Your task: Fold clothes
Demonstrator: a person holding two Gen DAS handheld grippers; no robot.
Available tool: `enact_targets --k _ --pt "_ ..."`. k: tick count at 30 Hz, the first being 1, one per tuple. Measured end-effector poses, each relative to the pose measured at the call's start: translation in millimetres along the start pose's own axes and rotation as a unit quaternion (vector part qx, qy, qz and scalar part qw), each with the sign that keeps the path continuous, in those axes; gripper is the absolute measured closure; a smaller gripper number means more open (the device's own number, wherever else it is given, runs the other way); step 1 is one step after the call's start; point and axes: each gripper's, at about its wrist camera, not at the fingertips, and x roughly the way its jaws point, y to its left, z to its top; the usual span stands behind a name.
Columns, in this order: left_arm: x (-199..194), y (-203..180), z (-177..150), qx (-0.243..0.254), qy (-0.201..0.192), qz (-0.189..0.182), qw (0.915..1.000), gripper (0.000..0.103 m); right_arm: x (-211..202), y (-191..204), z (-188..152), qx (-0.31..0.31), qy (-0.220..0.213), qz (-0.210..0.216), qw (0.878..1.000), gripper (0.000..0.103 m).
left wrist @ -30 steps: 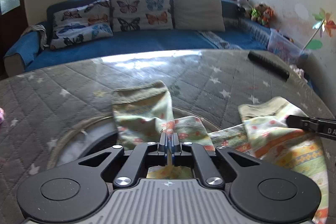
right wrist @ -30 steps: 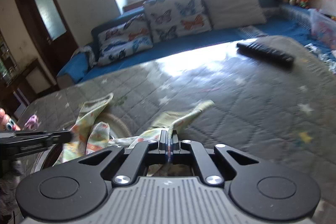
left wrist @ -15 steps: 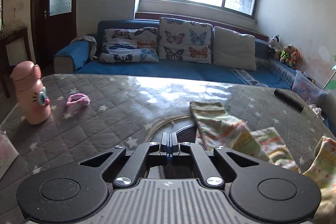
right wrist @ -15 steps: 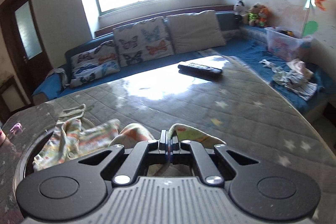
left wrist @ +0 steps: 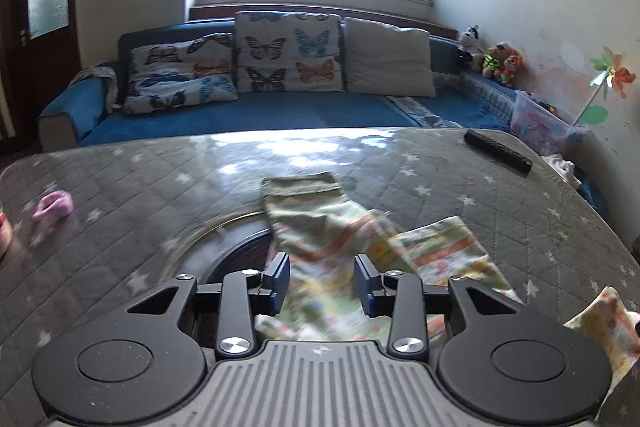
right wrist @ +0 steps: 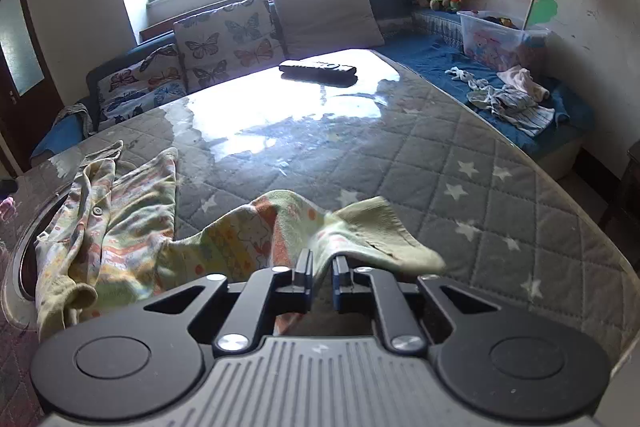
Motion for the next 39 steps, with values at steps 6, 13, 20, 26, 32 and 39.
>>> enact_targets --k 6,13,20,26,32,39 --pt "52 -31 16 0.032 0.008 0.004 0.9994 0.048 -5 -28 -3 0.026 -0.004 -0.039 0.999 0.081" --pt "108 -40 14 0.045 0.051 0.017 0.9976 0.056 17 -48 9 0.038 -0.003 -0.067 0.997 0.073" --pt "103 -21 10 0.028 0.048 0.017 0.9983 0.101 42 -36 14 0.016 0.009 -0.052 0.998 0.069" --pt "45 14 11 -0.02 -0.006 0.039 0.999 0.102 59 -26 11 -0.012 0.021 -0.057 0.998 0.065" --pt "-42 61 -16 -0.075 -0.051 0.074 0.9932 0.102 63 -19 9 -0.034 0.014 -0.066 0.997 0.058" --pt "-136 93 -84 -0.123 -0.063 0.114 0.9839 0.102 62 -19 8 -0.036 0.014 -0.068 0.997 0.058"
